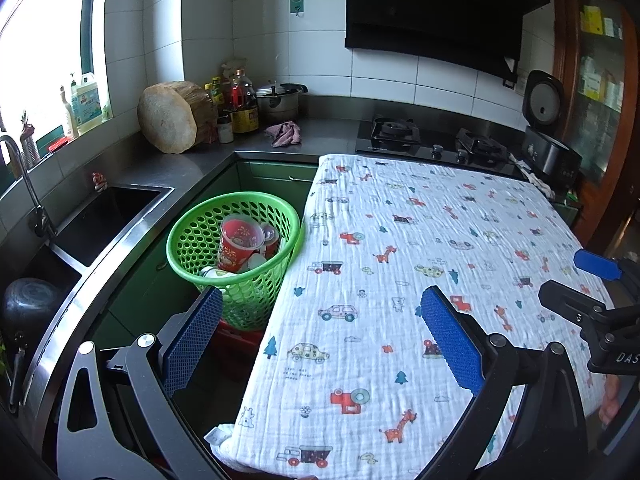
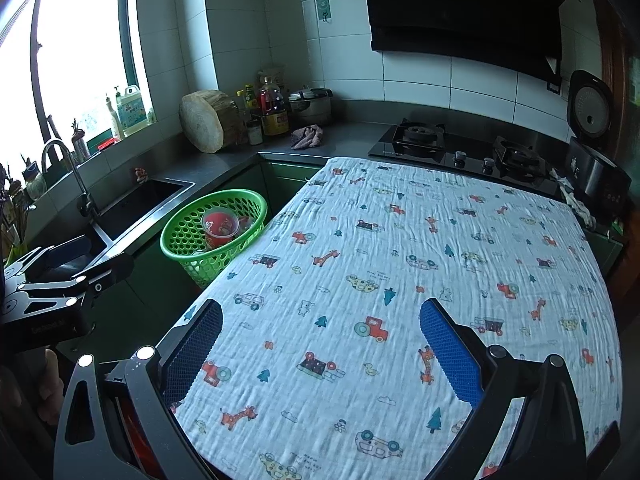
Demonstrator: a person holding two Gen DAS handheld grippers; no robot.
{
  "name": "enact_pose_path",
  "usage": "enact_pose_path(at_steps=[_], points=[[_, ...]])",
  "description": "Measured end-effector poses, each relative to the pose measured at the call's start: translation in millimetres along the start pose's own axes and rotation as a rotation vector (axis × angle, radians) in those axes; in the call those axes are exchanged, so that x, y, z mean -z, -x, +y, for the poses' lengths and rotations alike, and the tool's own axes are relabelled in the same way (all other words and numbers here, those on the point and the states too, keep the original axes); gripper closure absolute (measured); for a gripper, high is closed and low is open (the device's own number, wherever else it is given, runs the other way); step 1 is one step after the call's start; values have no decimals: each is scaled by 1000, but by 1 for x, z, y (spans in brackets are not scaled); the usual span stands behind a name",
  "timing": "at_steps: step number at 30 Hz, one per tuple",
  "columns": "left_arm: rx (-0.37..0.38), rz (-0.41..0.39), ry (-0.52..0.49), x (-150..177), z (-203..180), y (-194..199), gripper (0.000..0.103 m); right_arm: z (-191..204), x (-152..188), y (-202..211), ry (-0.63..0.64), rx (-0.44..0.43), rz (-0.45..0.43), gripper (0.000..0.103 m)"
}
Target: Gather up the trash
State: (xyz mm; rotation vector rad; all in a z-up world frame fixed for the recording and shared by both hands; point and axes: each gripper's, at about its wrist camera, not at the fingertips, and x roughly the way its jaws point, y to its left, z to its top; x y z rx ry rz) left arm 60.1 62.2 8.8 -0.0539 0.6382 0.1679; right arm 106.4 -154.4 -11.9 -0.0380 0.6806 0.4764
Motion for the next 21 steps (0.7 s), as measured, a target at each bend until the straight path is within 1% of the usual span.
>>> enact_pose_path(at_steps=[6,10,21], points=[[2,-4,-13,-1,-4,0,5,-1,1,0,-2,1,-2,7],[-14,-19,-28,0,-7,2,5,-1,1,-2,-2,4,7,7],[13,15,-29,-1,-10,-4,5,-2,2,-4,-11,5,11,7]])
